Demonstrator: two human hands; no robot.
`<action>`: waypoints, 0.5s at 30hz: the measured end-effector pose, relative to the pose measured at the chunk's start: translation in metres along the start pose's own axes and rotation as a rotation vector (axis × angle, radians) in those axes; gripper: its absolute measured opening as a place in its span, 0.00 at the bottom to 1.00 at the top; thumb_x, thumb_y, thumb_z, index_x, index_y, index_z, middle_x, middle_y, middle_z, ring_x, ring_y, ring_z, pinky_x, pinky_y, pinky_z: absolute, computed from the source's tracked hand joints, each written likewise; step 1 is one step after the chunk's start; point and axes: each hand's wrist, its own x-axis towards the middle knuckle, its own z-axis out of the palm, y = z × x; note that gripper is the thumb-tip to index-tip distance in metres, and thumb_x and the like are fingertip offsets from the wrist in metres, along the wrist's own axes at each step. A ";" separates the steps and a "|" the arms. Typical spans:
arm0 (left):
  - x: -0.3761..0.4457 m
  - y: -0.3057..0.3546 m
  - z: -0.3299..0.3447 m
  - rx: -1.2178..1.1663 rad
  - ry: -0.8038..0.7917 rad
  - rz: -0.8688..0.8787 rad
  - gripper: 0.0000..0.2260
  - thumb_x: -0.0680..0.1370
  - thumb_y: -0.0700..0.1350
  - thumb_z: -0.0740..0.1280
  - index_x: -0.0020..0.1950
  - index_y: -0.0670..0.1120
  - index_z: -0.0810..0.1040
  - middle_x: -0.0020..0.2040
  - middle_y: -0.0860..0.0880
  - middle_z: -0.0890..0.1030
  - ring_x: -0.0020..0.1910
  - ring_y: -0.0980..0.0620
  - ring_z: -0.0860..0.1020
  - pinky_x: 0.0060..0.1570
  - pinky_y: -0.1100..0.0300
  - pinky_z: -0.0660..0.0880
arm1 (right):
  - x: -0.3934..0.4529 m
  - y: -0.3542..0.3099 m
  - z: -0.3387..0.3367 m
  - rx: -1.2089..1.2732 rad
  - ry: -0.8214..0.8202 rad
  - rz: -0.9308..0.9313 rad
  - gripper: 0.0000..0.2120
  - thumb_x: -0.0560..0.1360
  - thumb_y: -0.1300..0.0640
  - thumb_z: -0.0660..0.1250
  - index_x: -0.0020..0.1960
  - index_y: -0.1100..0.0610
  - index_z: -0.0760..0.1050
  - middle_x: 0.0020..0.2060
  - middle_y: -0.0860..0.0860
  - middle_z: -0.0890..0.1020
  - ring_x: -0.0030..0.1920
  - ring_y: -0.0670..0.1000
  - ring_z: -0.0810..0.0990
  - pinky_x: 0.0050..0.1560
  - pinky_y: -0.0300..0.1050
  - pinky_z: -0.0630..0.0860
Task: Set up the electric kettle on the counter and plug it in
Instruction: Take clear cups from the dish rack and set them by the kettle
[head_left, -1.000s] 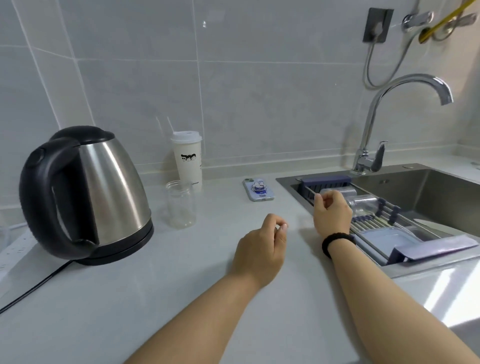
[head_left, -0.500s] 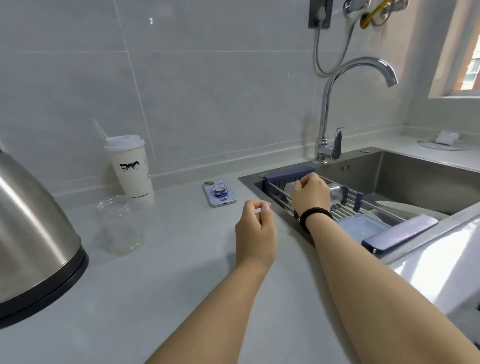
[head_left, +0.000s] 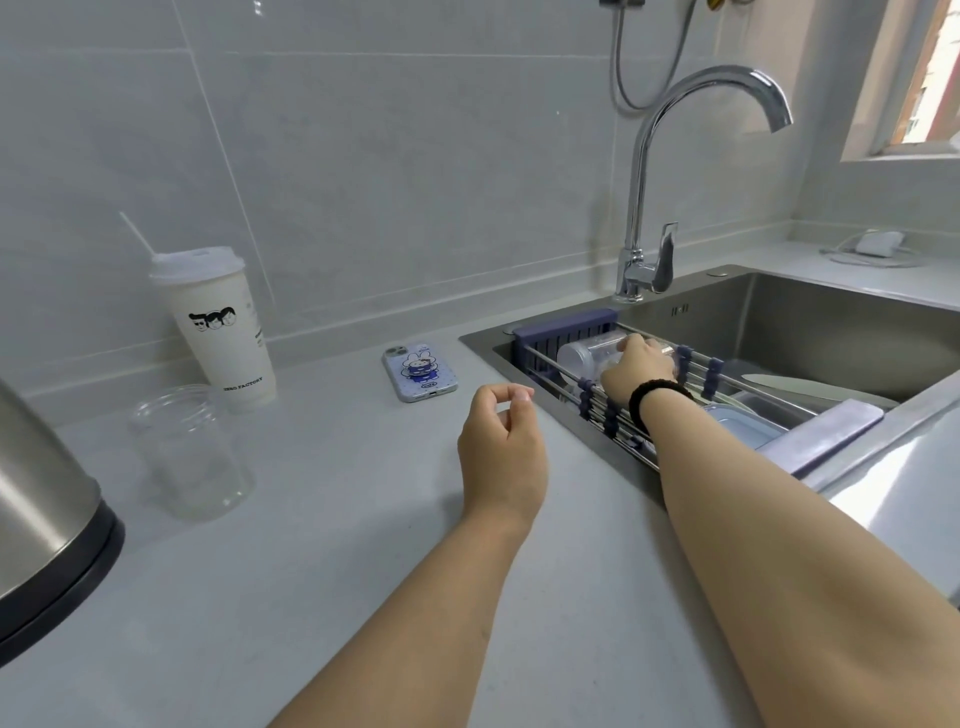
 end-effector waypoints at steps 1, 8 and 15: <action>0.000 0.001 0.000 -0.003 -0.002 -0.002 0.08 0.80 0.45 0.59 0.43 0.52 0.73 0.26 0.52 0.70 0.28 0.50 0.67 0.32 0.54 0.67 | 0.001 0.000 0.000 0.005 -0.015 -0.006 0.24 0.75 0.58 0.62 0.70 0.58 0.64 0.69 0.58 0.67 0.67 0.63 0.66 0.66 0.60 0.68; -0.002 0.003 -0.001 0.004 -0.003 0.000 0.08 0.81 0.45 0.58 0.44 0.52 0.73 0.27 0.51 0.71 0.28 0.50 0.67 0.33 0.54 0.67 | 0.001 -0.001 0.003 0.094 -0.114 -0.020 0.25 0.78 0.60 0.55 0.75 0.56 0.58 0.75 0.55 0.57 0.71 0.63 0.62 0.68 0.54 0.63; -0.003 0.005 -0.002 0.003 0.002 0.005 0.07 0.81 0.45 0.59 0.45 0.50 0.74 0.26 0.52 0.70 0.28 0.51 0.67 0.33 0.54 0.67 | 0.001 -0.002 0.003 0.169 -0.162 -0.019 0.25 0.80 0.58 0.53 0.76 0.53 0.53 0.68 0.64 0.68 0.58 0.61 0.74 0.49 0.46 0.68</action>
